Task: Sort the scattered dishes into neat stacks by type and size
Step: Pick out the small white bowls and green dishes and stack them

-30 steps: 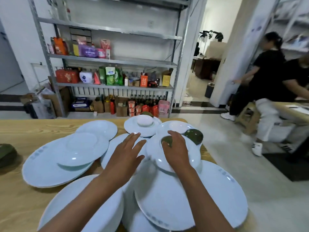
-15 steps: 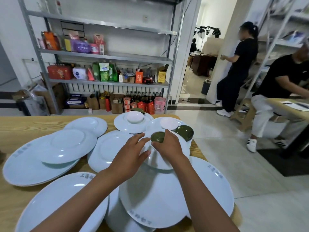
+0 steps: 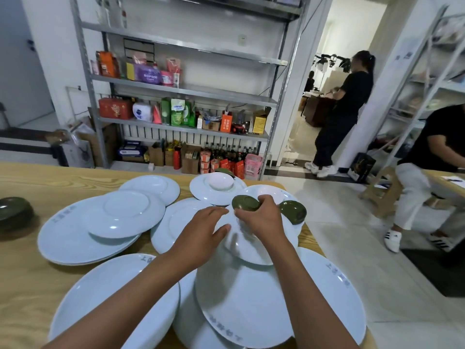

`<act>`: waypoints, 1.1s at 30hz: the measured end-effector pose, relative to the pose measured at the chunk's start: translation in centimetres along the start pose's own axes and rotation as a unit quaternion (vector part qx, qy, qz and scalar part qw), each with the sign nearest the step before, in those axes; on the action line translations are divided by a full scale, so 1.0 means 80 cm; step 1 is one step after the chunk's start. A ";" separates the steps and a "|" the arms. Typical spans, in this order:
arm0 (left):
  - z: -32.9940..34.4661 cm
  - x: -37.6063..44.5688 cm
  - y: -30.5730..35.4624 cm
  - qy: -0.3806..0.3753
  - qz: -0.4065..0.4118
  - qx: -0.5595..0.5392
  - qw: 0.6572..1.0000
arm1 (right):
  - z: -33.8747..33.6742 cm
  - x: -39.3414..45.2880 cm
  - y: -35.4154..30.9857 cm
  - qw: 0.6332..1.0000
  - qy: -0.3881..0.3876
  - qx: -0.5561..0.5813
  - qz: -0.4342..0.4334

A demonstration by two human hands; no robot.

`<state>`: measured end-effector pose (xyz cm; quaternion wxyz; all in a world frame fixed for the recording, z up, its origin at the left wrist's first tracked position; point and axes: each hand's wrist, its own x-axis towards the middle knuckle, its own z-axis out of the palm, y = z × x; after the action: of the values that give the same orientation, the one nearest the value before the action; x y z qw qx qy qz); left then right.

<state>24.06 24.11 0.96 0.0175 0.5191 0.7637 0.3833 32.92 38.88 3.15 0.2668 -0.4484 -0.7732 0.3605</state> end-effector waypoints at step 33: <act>-0.296 -0.159 -0.276 0.275 -0.194 0.106 0.936 | 0.334 -0.170 -0.233 0.889 -0.274 -0.104 -0.352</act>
<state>2.66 -3.28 -0.34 -0.1739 0.2339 0.8609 0.4170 10.10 12.01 0.80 0.1054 -0.0553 -0.9558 0.2687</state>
